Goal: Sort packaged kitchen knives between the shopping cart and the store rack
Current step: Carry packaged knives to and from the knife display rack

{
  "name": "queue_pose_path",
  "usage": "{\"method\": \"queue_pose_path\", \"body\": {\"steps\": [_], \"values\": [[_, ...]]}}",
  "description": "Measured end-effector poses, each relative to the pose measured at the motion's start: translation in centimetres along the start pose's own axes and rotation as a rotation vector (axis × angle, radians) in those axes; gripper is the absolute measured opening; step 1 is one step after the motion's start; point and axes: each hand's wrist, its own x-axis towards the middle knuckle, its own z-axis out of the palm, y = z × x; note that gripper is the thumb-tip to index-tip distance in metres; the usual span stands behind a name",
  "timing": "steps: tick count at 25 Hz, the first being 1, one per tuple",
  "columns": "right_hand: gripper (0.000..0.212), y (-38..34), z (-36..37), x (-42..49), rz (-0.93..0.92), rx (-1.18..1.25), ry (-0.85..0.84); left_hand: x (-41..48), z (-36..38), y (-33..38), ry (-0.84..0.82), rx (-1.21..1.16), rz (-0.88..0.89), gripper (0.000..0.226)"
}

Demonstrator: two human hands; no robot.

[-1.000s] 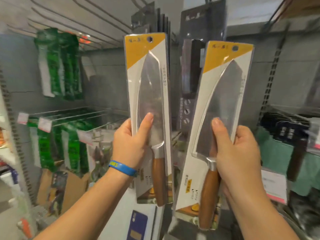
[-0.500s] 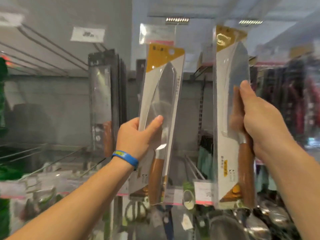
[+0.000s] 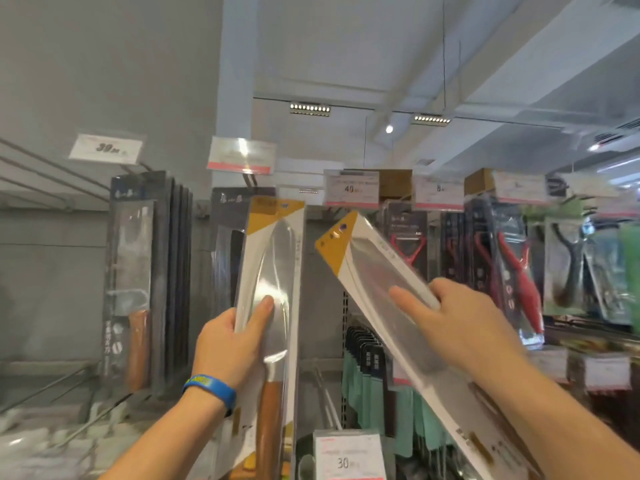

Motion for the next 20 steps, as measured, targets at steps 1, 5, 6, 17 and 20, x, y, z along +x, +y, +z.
{"method": "queue_pose_path", "body": {"steps": [1, 5, 6, 17, 20], "values": [[0.058, 0.1, 0.0, 0.6, 0.032, -0.027, -0.045, 0.2, 0.1, 0.1, 0.006, -0.005, -0.006, 0.066], [0.060, 0.7, -0.4, 2.2, 0.046, 0.080, 0.025, 1.0, 0.3, 0.0, 0.020, -0.001, 0.027, 0.067], [0.061, 0.8, -0.7, 2.4, 0.034, 0.135, 0.081, 1.1, 0.3, 0.0, 0.020, 0.003, 0.034, 0.068], [0.049, 0.7, -4.3, 8.2, 0.038, 0.233, 0.327, 3.3, 4.9, 3.0, -0.027, 0.150, 0.165, 0.064], [0.050, 0.5, -3.7, 8.7, 0.020, 0.276, 0.282, 3.8, 6.8, 3.2, -0.083, 0.177, 0.179, 0.061]]}}
